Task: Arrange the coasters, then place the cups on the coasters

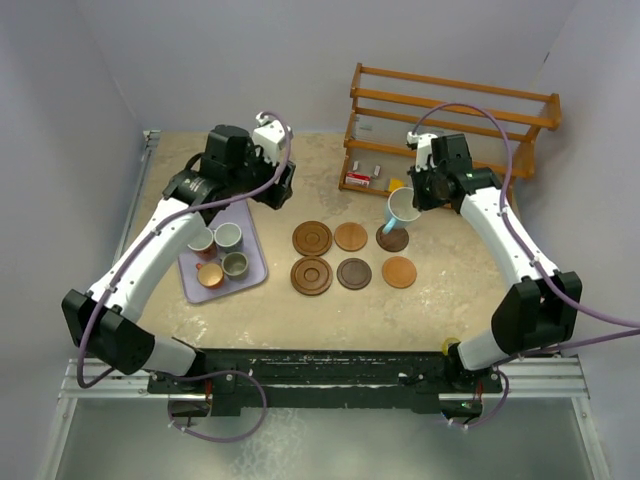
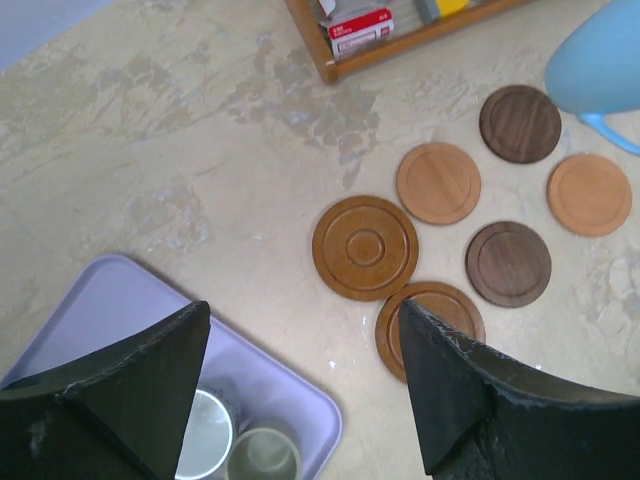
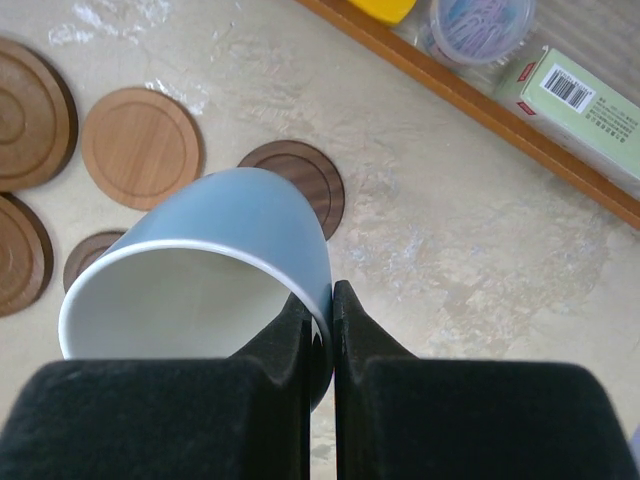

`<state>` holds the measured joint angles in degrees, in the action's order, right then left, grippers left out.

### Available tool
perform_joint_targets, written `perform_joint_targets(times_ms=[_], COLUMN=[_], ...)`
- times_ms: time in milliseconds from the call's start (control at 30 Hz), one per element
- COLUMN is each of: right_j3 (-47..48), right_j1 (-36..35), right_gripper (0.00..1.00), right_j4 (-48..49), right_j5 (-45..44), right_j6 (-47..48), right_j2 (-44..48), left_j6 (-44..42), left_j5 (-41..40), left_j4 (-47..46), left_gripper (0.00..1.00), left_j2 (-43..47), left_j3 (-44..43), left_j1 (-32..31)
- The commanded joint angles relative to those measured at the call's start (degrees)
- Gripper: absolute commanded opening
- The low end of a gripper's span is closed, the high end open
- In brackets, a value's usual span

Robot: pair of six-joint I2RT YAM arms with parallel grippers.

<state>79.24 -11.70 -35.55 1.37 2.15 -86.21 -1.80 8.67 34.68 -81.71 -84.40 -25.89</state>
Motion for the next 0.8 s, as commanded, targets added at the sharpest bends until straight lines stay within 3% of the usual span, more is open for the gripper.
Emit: perform_joint_targets(times_ms=[0, 400, 767], right_j3=[0.68, 3.15, 7.68], right_j1=[0.36, 0.54, 0.54], right_gripper=[0.00, 0.00, 0.00], right_j4=[-0.53, -3.66, -6.30], right_j5=[2.60, 5.57, 5.41], right_j6=[4.13, 9.12, 10.26], right_j2=[1.48, -6.88, -14.59], left_j6=[-6.60, -13.03, -13.01], left_j5=[-0.05, -6.81, -6.16], left_j4=[4.30, 4.47, 3.45], left_gripper=[0.74, 0.78, 0.79], left_j2=[2.41, 10.93, 14.85], left_j3=[0.99, 7.72, 10.39], left_j1=[0.52, 1.31, 3.81])
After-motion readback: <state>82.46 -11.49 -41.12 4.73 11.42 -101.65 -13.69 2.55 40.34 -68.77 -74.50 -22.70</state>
